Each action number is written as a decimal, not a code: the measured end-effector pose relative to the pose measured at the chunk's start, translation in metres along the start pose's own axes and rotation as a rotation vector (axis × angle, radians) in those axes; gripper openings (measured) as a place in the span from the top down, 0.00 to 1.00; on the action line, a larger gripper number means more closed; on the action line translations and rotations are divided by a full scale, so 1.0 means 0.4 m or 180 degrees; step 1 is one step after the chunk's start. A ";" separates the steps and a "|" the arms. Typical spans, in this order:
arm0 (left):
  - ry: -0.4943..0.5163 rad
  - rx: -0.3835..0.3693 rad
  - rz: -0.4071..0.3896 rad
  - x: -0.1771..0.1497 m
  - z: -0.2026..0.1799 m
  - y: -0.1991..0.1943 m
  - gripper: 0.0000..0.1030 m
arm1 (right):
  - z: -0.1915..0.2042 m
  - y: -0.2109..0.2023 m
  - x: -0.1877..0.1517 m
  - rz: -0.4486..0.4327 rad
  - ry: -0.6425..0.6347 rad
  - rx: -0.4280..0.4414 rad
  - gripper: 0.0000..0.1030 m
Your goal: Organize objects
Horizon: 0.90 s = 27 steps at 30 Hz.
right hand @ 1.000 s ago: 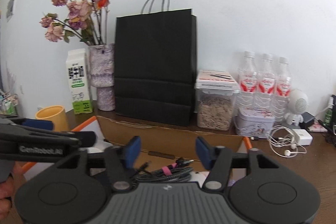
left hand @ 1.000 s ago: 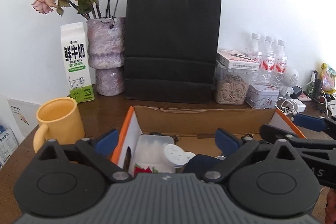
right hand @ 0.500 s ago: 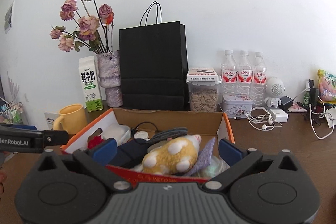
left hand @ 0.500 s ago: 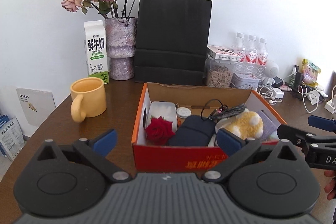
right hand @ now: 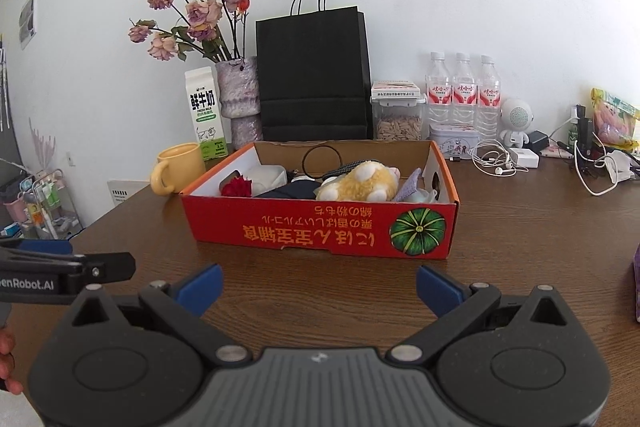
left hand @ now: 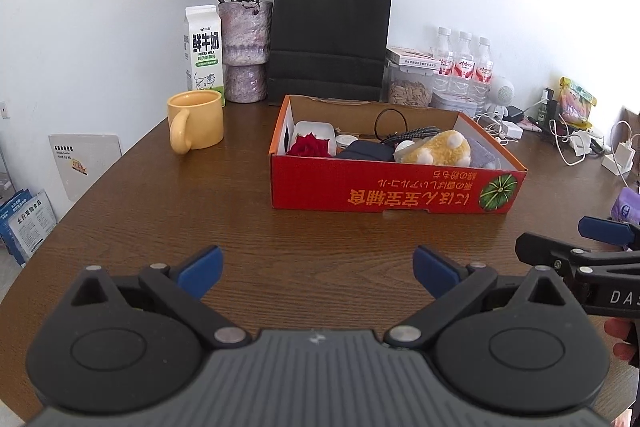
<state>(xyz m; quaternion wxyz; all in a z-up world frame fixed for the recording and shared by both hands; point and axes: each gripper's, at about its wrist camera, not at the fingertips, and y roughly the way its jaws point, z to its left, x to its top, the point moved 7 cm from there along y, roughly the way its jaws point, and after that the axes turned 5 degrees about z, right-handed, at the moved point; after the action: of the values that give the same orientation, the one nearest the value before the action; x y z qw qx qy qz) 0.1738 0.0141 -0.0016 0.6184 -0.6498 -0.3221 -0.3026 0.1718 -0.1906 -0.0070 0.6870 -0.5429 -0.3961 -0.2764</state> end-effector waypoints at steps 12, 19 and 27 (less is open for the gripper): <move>0.0020 -0.0018 0.0008 -0.009 -0.010 -0.002 0.00 | -0.008 -0.010 -0.006 0.0018 0.0029 -0.0060 0.00; 0.0016 -0.0013 0.0013 -0.009 -0.009 0.000 0.00 | -0.008 -0.008 -0.006 0.0022 0.0027 -0.0064 0.00; 0.0020 -0.0010 0.0001 -0.008 -0.009 -0.004 0.00 | -0.007 -0.005 -0.009 0.0028 0.0022 -0.0071 0.00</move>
<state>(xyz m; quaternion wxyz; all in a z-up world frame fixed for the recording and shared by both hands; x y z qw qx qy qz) 0.1705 0.0104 -0.0031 0.6184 -0.6499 -0.3196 -0.3051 0.1689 -0.1940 -0.0090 0.6835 -0.5513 -0.3882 -0.2796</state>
